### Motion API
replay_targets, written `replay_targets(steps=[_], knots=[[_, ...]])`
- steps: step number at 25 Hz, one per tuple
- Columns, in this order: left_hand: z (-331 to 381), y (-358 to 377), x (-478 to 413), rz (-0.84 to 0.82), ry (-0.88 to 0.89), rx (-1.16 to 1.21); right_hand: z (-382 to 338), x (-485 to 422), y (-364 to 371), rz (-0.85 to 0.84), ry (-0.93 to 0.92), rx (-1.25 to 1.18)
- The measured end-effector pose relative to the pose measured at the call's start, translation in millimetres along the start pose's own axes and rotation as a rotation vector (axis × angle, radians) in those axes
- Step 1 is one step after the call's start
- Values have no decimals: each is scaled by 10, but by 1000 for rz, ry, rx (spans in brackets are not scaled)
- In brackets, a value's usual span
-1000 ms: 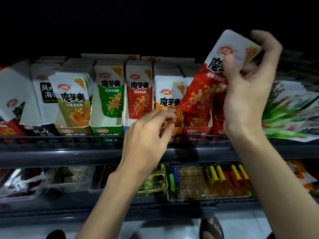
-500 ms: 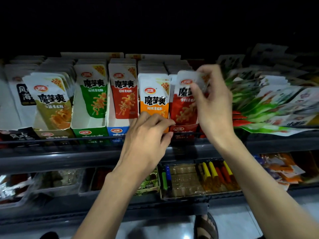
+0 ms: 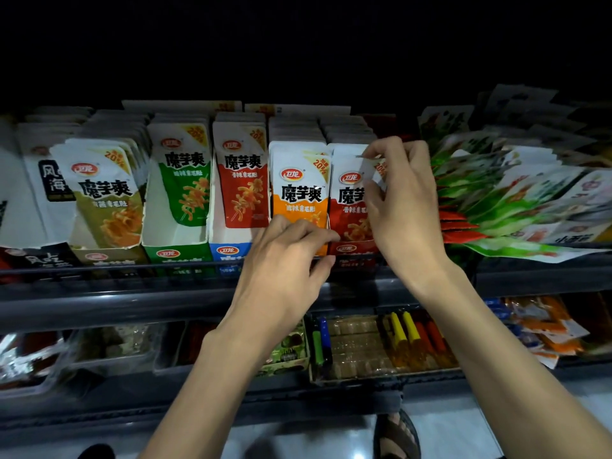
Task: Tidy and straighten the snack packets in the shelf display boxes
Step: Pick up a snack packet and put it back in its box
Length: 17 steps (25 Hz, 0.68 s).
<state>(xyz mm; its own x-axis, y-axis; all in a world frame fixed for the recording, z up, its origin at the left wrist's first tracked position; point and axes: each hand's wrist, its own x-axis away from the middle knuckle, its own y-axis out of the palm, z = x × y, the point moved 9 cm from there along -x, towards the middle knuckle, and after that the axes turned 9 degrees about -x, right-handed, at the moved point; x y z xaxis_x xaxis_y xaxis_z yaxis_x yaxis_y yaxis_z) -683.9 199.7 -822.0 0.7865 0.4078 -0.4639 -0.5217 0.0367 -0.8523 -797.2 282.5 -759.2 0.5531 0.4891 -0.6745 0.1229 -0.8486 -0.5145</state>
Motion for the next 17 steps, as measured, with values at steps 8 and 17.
replay_targets(steps=[8,17], knots=[[-236,-327,54,171,-109,168,-354,5,-25,155,-113,191],[-909,-623,283,161,-333,-13,-1047,-142,696,-28,-346,106]])
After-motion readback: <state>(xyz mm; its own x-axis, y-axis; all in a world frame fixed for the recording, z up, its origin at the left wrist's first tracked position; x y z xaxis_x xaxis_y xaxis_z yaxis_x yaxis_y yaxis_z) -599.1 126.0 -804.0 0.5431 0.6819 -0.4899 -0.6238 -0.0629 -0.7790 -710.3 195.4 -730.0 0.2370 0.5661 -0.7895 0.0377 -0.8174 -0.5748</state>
